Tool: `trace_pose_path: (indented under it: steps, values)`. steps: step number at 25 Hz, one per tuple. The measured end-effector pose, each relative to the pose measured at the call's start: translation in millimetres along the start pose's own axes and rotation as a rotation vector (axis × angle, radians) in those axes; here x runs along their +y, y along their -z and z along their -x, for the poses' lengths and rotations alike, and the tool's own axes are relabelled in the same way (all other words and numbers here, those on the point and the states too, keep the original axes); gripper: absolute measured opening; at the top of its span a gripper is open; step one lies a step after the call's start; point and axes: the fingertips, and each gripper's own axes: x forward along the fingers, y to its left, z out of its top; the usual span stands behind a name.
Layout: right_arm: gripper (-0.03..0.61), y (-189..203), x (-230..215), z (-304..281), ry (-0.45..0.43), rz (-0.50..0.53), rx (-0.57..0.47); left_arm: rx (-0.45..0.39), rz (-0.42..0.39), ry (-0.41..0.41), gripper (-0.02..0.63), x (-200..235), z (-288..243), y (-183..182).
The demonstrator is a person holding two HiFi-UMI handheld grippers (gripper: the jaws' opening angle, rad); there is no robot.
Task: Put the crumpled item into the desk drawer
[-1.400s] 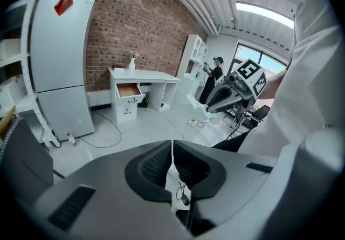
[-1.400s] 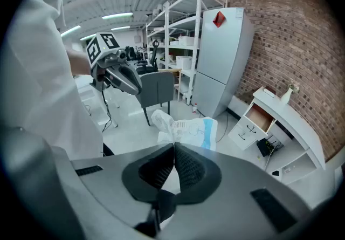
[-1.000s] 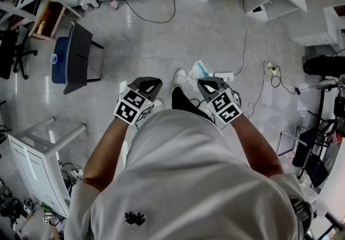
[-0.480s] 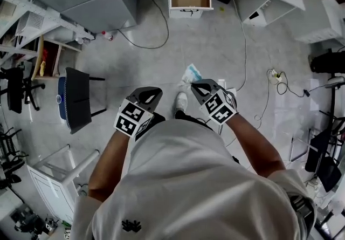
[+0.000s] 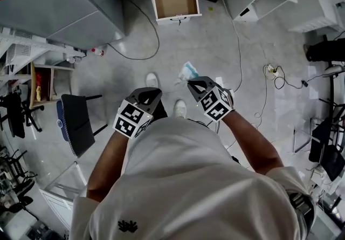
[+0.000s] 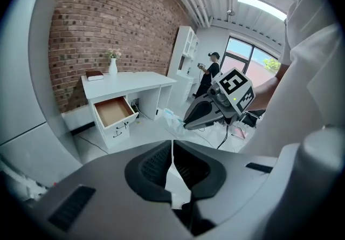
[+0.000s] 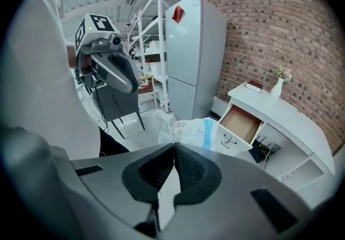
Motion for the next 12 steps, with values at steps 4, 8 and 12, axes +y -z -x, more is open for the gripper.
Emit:
trace_pose_path:
  steps: [4,8,12]
  values:
    - [0.029,-38,-45,-30,0.055,-0.017,0.038,-0.010,-0.010,0.052,0.029,71,-5,-30]
    - [0.029,-84,-79,-65,0.112,-0.036,0.063,-0.002,-0.041,0.108,0.029,140,0,-50]
    - [0.029,-115,-110,-94,0.170,-0.053,0.097,-0.001,-0.088,0.170,0.029,193,4,-67]
